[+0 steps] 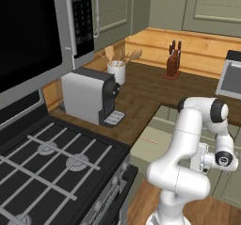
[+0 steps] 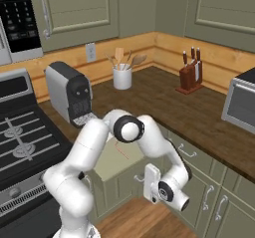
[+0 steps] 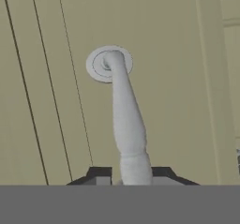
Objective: Take a straw from the drawer in front and place it inside the glass cup on the dining counter.
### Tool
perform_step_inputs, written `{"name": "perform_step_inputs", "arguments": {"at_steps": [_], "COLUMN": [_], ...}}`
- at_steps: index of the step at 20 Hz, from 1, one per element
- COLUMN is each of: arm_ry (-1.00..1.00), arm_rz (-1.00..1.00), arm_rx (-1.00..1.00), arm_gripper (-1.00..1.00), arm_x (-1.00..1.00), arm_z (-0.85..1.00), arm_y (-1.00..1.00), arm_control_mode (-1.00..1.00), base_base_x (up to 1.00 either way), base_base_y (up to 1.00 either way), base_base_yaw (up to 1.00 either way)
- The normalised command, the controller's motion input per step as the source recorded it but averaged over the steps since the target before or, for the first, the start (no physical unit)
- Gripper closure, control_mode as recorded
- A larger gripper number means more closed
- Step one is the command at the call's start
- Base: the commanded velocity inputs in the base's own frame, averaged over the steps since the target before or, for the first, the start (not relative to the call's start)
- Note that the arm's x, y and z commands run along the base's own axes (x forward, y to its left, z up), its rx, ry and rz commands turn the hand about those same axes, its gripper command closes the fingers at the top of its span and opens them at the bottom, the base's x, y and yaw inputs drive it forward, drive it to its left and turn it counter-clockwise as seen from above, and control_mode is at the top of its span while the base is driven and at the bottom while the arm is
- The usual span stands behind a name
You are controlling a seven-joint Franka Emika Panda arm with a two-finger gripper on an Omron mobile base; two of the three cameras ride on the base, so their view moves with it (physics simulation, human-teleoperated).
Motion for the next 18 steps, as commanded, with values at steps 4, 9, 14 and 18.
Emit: {"name": "perform_step_inputs", "arguments": {"at_steps": [4,9,14,18], "arm_ry": [0.07,-0.05,-0.1,-0.13], "arm_rz": [0.0,0.02,0.04,0.09], "arm_rx": [-0.01,-0.01,-0.16,-0.34], "arm_gripper": [-1.0,-1.0,-1.0,-1.0], "arm_x": [-0.06,-0.44,-0.34,-0.1], "arm_z": [-0.04,0.23,0.86,1.0], "arm_y": [-0.01,-0.16,-0.22,0.04], "arm_control_mode": [-1.0,-1.0,-1.0,-1.0], "base_base_x": [0.0,0.0,0.0,0.0], "base_base_y": [0.0,0.0,0.0,0.0], "base_base_yaw": [0.0,0.0,0.0,0.0]}}
